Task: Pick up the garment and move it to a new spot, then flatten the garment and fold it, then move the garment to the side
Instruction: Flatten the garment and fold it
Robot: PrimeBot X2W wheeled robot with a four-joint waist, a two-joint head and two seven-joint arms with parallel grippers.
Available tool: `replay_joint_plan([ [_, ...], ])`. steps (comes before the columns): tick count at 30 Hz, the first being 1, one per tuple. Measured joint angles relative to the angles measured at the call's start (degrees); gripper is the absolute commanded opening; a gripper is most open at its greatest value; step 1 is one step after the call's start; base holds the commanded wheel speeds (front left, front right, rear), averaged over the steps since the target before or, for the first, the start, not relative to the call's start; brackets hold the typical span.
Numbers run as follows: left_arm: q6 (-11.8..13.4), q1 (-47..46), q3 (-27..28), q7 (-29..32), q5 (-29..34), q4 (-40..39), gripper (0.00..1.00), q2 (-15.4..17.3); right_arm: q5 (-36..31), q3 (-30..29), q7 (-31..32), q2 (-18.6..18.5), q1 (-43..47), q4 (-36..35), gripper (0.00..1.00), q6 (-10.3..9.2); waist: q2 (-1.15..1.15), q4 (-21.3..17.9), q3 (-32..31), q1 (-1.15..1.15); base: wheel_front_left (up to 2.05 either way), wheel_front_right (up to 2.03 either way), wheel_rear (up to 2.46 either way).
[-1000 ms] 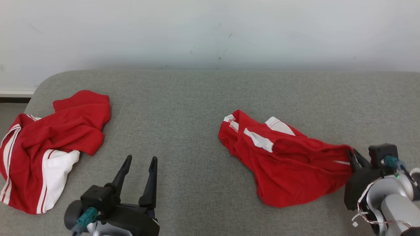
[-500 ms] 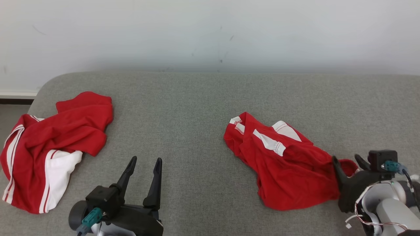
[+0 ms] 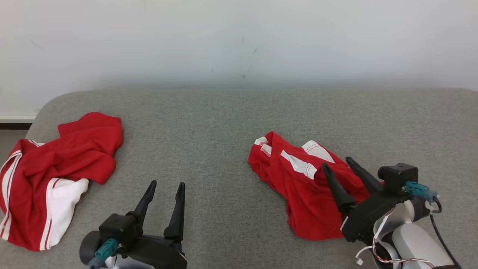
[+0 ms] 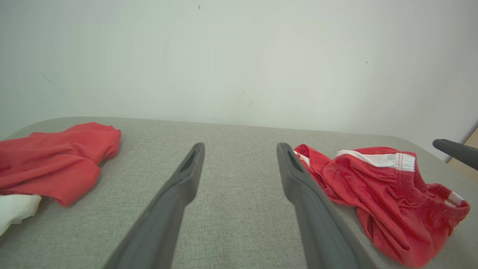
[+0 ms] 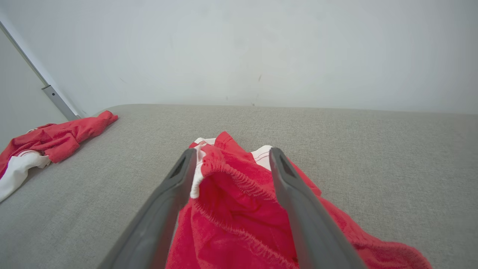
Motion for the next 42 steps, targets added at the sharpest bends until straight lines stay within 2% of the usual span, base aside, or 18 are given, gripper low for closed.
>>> replay_joint_plan([
  [12, -0.1, 0.0, -0.8, 0.0, 0.3, 0.2, 1.00, -0.5, 1.6, 2.1, 3.6, 1.5, 1.1, -2.7, 1.00, 0.25, 0.00, 1.7, 0.5, 0.00, 0.00, 0.00, 0.00],
  [16, -0.1, 0.0, -0.8, 0.0, 0.3, 0.3, 1.00, -0.5, -0.4, 2.8, 5.2, 0.9, -0.4, -0.9, 1.00, -0.16, 0.00, 2.2, 0.8, 0.00, 0.00, 0.00, 0.00],
  [20, -0.1, -0.2, -1.1, 0.0, 0.3, 0.5, 1.00, -1.1, -1.7, 2.7, 6.2, -0.4, -1.3, 0.5, 1.00, -1.43, 0.00, 2.9, 1.0, 0.00, 0.00, 0.00, 0.00],
  [32, -0.1, -0.1, -0.2, 0.0, 0.3, 0.5, 1.00, -1.1, -0.4, 3.3, 8.1, 1.0, -1.2, 1.2, 1.00, -1.77, 0.00, 3.7, 2.0, 0.01, 0.00, 0.00, 0.00],
  [42, -0.6, -0.5, -0.3, 0.0, 0.3, 0.6, 1.00, -1.6, -6.1, 6.8, 9.5, -1.2, -3.2, 2.8, 1.00, -2.69, 0.00, 4.0, 3.2, 0.01, 0.00, 0.00, 0.00],
])
